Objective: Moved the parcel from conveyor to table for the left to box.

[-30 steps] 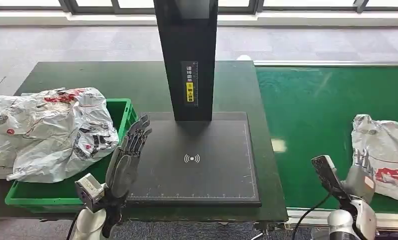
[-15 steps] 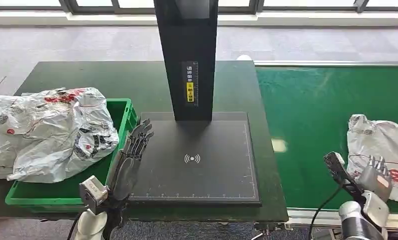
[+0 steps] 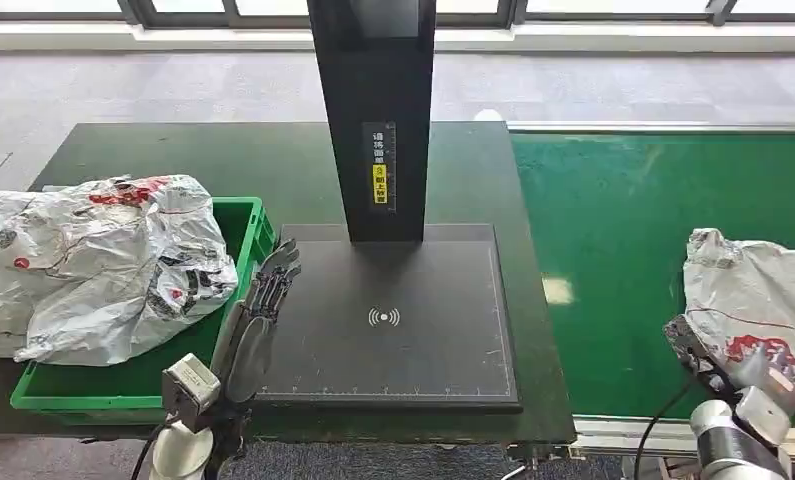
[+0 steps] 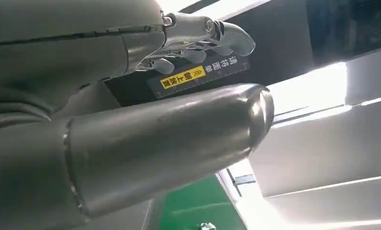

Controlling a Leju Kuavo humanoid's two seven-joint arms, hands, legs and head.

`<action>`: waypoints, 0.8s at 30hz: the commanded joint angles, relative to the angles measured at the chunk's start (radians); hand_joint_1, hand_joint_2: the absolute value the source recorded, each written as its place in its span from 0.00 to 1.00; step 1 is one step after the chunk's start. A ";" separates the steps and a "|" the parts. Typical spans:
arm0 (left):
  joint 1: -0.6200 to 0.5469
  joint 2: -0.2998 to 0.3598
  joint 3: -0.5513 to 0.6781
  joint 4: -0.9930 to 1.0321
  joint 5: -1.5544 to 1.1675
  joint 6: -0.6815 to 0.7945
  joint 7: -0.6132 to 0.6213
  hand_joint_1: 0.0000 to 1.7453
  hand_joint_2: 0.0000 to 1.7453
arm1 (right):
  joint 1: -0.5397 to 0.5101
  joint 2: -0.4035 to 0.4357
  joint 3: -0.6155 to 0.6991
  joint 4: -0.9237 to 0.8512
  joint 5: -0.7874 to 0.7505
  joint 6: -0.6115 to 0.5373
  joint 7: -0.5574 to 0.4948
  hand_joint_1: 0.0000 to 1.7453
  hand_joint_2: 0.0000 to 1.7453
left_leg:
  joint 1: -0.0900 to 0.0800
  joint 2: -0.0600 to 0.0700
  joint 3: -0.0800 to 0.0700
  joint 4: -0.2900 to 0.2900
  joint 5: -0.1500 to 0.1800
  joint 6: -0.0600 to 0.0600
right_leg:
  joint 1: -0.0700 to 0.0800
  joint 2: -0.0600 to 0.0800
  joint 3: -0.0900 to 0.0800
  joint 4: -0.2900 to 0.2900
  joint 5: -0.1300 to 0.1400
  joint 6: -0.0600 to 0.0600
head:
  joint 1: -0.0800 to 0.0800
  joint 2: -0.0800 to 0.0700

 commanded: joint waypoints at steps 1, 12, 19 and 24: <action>-0.004 0.016 -0.011 0.023 -0.004 0.005 0.006 0.00 0.00 | -0.070 -0.012 -0.068 0.106 0.004 0.017 0.006 0.00 1.00 | 0.000 0.002 0.000 0.000 0.000 0.000 | 0.000 0.001 0.000 0.000 0.000 0.000 | 0.000 0.000; -0.030 0.030 -0.010 0.084 -0.009 0.034 0.006 0.00 0.00 | -0.017 0.065 -0.109 0.090 -0.023 -0.053 -0.119 0.00 1.00 | 0.001 0.001 0.002 -0.001 0.000 0.000 | 0.001 0.001 0.002 -0.002 0.000 -0.001 | 0.000 0.000; -0.030 0.038 -0.018 0.095 -0.013 0.054 0.008 0.00 0.00 | -0.042 0.076 -0.102 0.108 -0.014 0.020 -0.143 0.00 1.00 | 0.001 0.003 0.001 -0.001 0.000 0.000 | 0.001 0.002 0.000 -0.001 0.001 -0.001 | 0.000 0.000; -0.058 0.033 -0.027 0.113 -0.020 0.076 0.021 0.00 0.00 | -0.044 0.078 -0.049 0.155 0.048 0.148 -0.087 1.00 1.00 | 0.001 0.003 0.000 -0.001 0.000 -0.001 | 0.001 0.002 0.000 -0.001 0.001 -0.001 | 0.000 0.000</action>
